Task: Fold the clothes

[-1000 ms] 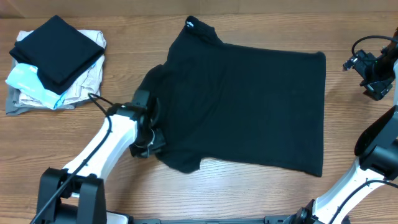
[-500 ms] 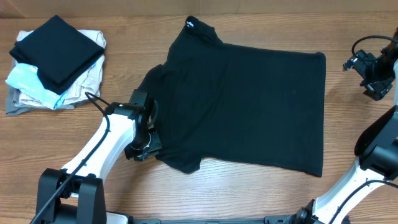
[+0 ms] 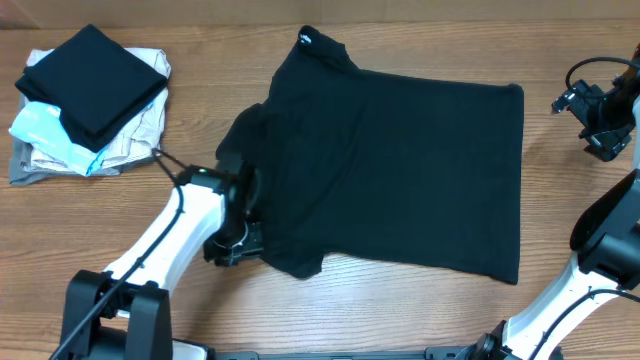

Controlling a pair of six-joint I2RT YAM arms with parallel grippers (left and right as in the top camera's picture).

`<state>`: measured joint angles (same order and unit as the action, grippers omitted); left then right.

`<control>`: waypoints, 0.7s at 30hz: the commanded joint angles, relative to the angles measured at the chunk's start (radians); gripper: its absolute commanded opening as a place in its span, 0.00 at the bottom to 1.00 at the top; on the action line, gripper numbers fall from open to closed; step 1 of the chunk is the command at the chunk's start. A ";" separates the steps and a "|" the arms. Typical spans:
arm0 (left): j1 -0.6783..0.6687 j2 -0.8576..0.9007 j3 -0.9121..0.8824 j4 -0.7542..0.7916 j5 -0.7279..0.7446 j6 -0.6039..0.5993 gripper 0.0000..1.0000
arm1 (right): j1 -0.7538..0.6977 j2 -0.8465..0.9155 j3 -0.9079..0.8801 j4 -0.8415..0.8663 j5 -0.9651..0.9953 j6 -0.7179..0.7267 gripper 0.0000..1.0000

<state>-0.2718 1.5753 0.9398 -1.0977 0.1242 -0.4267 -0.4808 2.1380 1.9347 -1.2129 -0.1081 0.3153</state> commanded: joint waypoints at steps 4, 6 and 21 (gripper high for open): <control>-0.098 0.000 0.009 0.064 0.034 0.004 0.48 | 0.003 -0.028 0.002 0.005 -0.005 0.006 1.00; -0.104 0.001 -0.003 0.075 0.038 -0.048 0.51 | 0.003 -0.028 0.002 0.005 -0.005 0.007 1.00; -0.104 0.004 -0.121 0.257 0.165 -0.076 0.53 | 0.003 -0.028 0.002 0.005 -0.005 0.007 1.00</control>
<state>-0.3729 1.5753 0.8246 -0.8436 0.2592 -0.4831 -0.4808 2.1380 1.9347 -1.2125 -0.1078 0.3149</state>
